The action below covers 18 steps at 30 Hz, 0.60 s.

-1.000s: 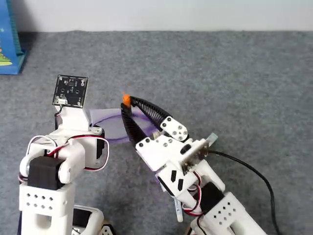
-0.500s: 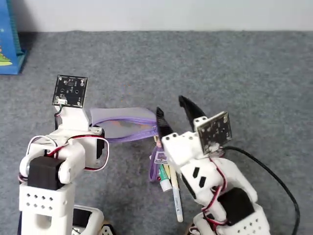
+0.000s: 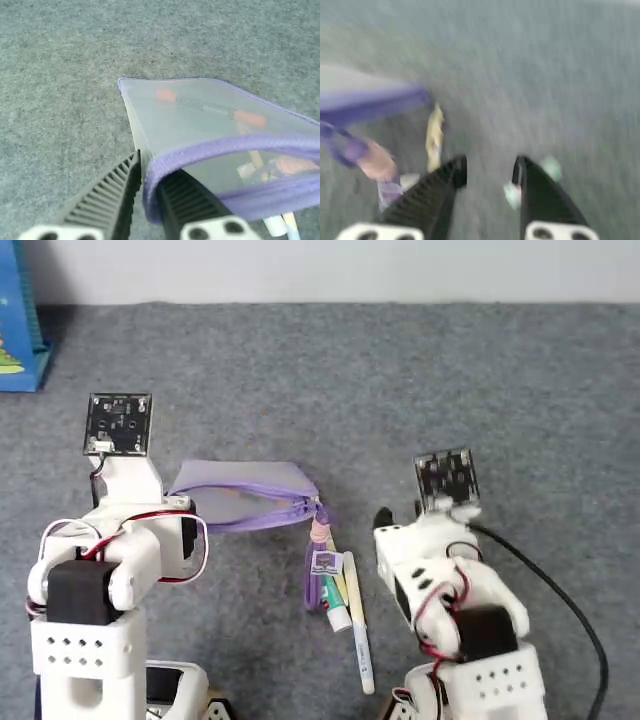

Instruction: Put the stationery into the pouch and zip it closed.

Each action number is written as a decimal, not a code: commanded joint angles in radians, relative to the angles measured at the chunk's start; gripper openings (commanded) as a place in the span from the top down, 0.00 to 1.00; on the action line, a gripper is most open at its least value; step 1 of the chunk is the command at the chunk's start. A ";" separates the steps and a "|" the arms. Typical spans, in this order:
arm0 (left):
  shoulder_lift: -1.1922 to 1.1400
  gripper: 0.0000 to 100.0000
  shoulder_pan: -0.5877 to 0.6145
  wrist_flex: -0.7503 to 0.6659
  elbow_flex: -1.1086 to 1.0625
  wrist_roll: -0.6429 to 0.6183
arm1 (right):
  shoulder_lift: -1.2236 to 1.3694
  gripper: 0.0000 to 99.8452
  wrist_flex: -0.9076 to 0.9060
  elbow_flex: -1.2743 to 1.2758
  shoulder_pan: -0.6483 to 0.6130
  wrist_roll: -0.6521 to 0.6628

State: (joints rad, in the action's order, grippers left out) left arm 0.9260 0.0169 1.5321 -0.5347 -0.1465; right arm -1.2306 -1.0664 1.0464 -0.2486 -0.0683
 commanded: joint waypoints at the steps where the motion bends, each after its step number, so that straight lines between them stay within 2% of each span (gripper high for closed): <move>1: 0.002 0.99 0.003 -0.006 0.005 -0.003 | 0.157 0.85 -0.005 -0.044 0.054 -0.057; 12: 0.003 0.99 0.005 -0.064 -0.068 -0.002 | 0.733 0.85 -0.005 -0.359 0.133 -0.272; 18: 0.003 0.99 0.005 -0.064 -0.068 -0.002 | 1.026 0.85 -0.007 -0.520 0.188 -0.311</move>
State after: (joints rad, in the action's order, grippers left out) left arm 0.9275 0.0215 1.4937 -0.6084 -0.1465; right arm -0.3069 -1.0664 0.6352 -0.0859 -0.3644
